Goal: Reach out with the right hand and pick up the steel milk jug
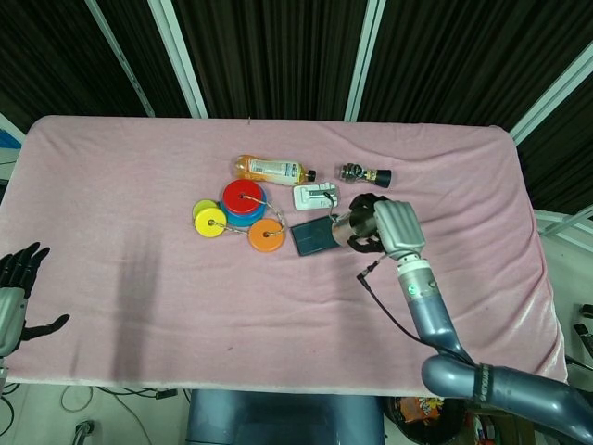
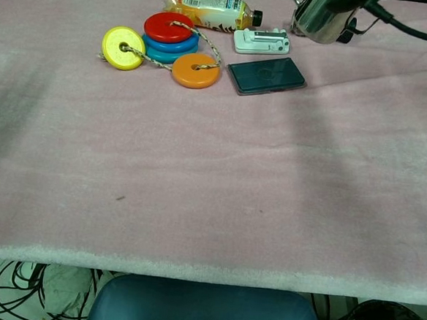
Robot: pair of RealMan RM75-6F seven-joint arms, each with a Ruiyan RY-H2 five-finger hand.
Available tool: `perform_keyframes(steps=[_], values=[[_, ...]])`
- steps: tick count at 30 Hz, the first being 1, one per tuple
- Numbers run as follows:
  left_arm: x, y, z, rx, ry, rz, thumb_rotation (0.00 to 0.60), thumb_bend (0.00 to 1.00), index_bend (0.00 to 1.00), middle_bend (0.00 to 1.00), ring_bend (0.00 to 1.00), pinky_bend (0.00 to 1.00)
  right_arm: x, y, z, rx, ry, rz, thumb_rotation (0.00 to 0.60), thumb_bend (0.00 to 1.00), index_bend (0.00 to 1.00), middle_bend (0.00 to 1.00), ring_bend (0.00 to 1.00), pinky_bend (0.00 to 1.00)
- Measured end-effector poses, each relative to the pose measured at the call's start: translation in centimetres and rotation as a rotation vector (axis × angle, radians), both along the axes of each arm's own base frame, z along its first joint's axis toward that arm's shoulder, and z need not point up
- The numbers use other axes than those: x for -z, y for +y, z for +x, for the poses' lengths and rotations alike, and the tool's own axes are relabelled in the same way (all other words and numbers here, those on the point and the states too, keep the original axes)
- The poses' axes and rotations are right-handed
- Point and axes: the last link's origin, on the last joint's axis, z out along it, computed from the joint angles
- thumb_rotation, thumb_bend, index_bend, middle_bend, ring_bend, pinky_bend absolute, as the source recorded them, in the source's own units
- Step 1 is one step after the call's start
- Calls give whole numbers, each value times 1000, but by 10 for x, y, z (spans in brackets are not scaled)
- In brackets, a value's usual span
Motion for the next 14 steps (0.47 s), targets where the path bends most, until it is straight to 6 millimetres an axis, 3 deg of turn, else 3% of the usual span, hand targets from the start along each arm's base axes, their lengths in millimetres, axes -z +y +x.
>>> perform_keyframes(steps=[8,14], values=[[-1,-2,0,5,-2,5,600,0,0,0,0,0,-21,79,-35,-18,-58,51,600,442,768,672,707,809],[-1,-2,0,2,-3,9,600,0,0,0,0,0,-24,111,-49,-21,-120,84,600,442,768,672,707,809]])
